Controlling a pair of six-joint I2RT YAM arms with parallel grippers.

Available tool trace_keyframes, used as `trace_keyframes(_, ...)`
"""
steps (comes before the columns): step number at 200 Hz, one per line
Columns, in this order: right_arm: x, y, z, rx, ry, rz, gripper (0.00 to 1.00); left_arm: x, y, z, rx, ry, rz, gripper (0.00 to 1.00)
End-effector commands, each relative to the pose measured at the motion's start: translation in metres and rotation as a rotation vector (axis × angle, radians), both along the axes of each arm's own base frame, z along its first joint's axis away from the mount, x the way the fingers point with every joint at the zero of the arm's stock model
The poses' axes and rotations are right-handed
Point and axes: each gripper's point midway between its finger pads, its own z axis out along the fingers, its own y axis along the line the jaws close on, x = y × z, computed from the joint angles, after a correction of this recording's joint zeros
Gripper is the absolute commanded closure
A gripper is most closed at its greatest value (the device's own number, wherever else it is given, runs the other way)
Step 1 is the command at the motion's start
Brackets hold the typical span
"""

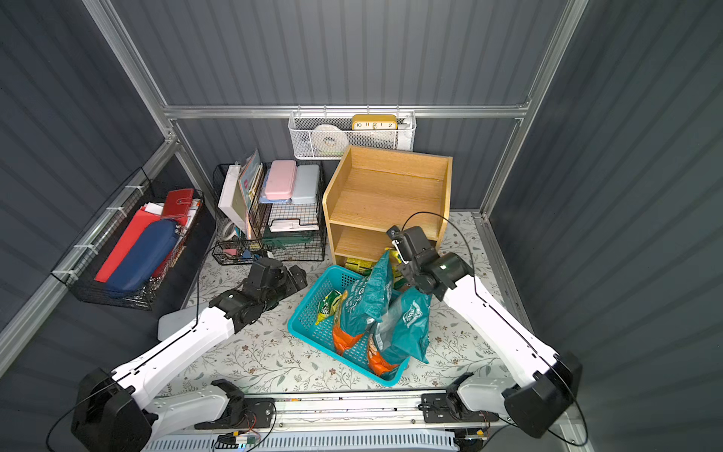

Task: Take down the fertilizer bag from the shelf
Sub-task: Pick up the fertilizer bag from the shelf, then place the fertilizer bag in the storage box.

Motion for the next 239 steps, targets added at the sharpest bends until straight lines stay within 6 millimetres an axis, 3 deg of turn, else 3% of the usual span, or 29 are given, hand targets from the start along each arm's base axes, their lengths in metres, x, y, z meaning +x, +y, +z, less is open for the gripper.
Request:
trace_keyframes(1, 0.005, 0.005, 0.051, 0.182, -0.178, -0.027, 1.0, 0.008, -0.009, 0.013, -0.041, -0.021, -0.013, 0.01)
trace_keyframes(54, -0.005, 0.028, 0.072, 0.328, -0.18, 0.076, 1.0, 0.009, -0.013, 0.013, -0.055, -0.011, -0.025, 0.01)
trace_keyframes(91, -0.024, 0.054, 0.107, 0.451, -0.177, 0.179, 1.0, 0.005, -0.007, 0.008, -0.017, 0.004, -0.017, 0.01)
trace_keyframes(121, -0.036, 0.077, 0.139, 0.243, -0.295, 0.21, 1.0, 0.0, -0.008, 0.004, -0.023, 0.019, -0.036, 0.01)
trace_keyframes(141, -0.033, 0.102, 0.139, 0.145, -0.282, 0.253, 1.0, 0.0, -0.015, 0.0, -0.042, 0.032, -0.06, 0.01)
trace_keyframes(174, -0.038, 0.159, 0.125, 0.058, -0.225, 0.418, 1.0, 0.002, -0.008, 0.0, -0.003, 0.036, -0.036, 0.01)
trace_keyframes(196, -0.043, 0.19, 0.096, 0.004, -0.118, 0.528, 1.0, 0.0, 0.005, 0.005, 0.046, 0.019, -0.001, 0.01)
trace_keyframes(239, -0.058, 0.228, 0.031, -0.09, 0.104, 0.644, 1.0, -0.013, 0.039, 0.013, 0.139, -0.023, 0.09, 0.01)
